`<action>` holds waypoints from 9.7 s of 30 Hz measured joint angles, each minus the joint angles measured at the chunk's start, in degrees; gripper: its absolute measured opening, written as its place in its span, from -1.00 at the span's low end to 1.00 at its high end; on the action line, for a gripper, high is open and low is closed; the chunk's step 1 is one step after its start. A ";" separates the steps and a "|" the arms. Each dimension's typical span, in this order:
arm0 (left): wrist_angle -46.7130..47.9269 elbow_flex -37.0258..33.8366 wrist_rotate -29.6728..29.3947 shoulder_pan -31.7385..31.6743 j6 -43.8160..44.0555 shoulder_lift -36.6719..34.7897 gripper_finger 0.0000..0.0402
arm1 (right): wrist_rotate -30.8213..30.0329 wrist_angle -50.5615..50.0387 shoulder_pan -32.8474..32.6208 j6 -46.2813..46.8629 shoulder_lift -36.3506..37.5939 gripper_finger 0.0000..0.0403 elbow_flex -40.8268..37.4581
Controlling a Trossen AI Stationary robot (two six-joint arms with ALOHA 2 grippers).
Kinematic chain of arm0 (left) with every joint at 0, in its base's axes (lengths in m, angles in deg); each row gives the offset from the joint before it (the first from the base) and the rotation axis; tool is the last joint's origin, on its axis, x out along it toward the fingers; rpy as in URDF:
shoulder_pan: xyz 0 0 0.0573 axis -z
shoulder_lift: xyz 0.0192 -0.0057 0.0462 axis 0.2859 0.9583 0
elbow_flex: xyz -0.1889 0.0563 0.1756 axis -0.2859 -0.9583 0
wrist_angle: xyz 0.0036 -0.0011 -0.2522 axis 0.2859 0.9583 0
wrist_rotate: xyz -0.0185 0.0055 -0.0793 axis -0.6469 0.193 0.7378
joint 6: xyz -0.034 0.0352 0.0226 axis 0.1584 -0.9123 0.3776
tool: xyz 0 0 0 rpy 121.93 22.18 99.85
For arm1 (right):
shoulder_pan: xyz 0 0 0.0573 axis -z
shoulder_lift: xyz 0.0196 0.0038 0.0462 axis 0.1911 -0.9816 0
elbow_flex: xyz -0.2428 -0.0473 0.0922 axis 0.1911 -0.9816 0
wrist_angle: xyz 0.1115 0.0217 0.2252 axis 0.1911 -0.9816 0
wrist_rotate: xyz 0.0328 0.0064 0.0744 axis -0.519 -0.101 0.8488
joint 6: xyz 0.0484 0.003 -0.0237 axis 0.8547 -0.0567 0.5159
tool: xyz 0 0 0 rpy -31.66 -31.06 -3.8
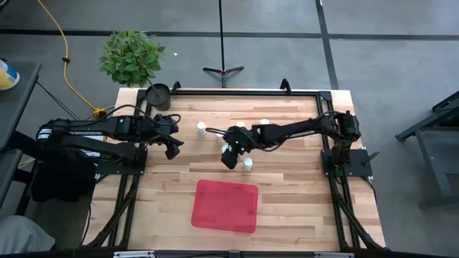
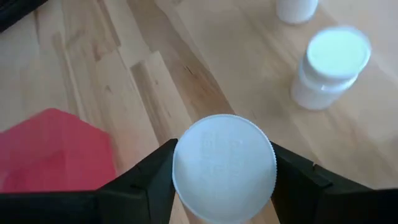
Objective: Pick and place pill bottles into a basket
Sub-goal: Put the white and orange medicine bottle into the red container, then put the white medicine bottle into the red container
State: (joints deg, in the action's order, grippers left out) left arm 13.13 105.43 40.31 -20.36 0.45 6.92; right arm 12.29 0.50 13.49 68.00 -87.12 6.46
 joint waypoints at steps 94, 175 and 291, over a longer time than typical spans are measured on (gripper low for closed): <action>4.26 -0.09 1.43 0.00 1.46 0.02 0.58 | -34.70 -45.53 -36.57 26.20 -14.62 0.00 35.23; 2.71 -0.07 1.09 0.01 5.13 0.00 0.58 | -27.05 -1.92 -34.31 42.35 1.29 0.00 -3.91; 2.95 -0.04 0.40 0.01 5.97 0.00 0.58 | -30.25 -49.69 -29.71 29.41 -2.80 0.45 23.95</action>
State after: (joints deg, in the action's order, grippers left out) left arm 16.08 105.38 40.70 -20.35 6.42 6.92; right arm -17.96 -49.19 -16.22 97.41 -89.92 30.41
